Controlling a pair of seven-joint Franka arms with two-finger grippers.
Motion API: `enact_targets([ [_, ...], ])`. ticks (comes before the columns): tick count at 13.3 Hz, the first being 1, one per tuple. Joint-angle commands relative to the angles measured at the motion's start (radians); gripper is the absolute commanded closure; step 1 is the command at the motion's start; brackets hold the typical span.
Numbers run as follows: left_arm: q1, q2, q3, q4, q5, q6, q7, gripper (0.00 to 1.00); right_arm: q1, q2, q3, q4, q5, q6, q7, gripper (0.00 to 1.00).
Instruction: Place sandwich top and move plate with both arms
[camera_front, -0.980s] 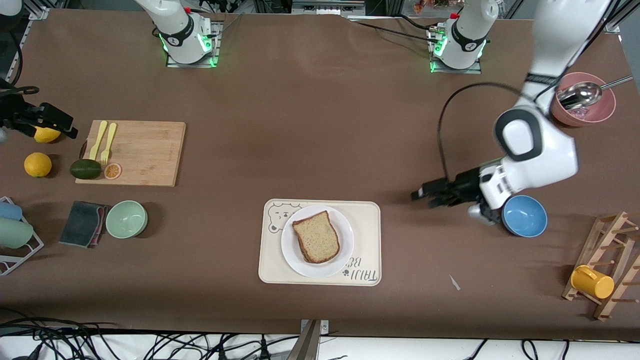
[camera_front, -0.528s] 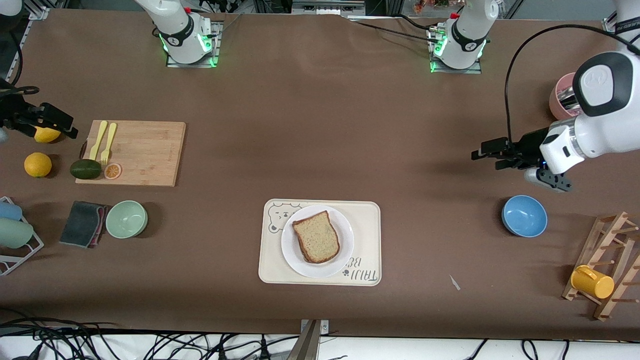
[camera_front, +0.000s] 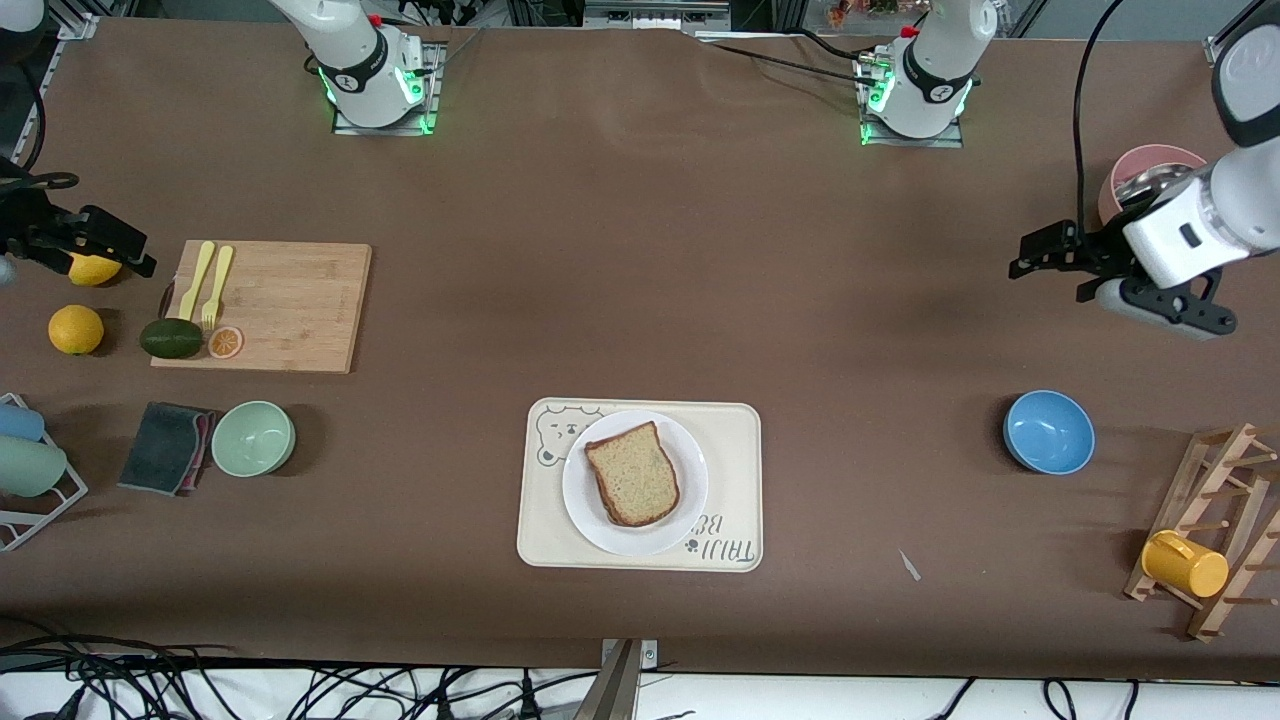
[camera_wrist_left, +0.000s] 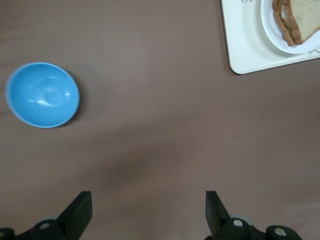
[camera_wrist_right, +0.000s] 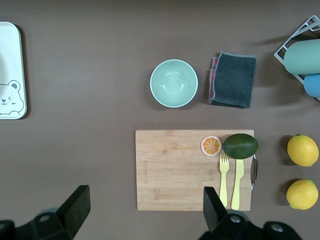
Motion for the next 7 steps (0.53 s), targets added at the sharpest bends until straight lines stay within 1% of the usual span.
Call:
enact_targets([
  [1,0.039,-0.009,0.001,0.125,0.074,-0.109,-0.005,0.0,0.001,-0.001,-0.001,0.009,0.016,-0.01,-0.012,0.0],
  [4,0.039,-0.01,-0.002,0.142,0.078,-0.114,-0.025,0.0,0.001,-0.001,-0.001,0.009,0.016,-0.01,-0.012,0.0],
  [6,0.037,0.008,-0.003,0.188,0.094,-0.113,-0.054,0.0,0.001,-0.001,-0.001,0.009,0.016,-0.01,-0.012,0.0],
  [7,0.024,0.026,-0.002,0.237,0.133,-0.113,-0.076,0.0,-0.001,-0.001,-0.001,0.009,0.016,-0.01,-0.012,0.0],
])
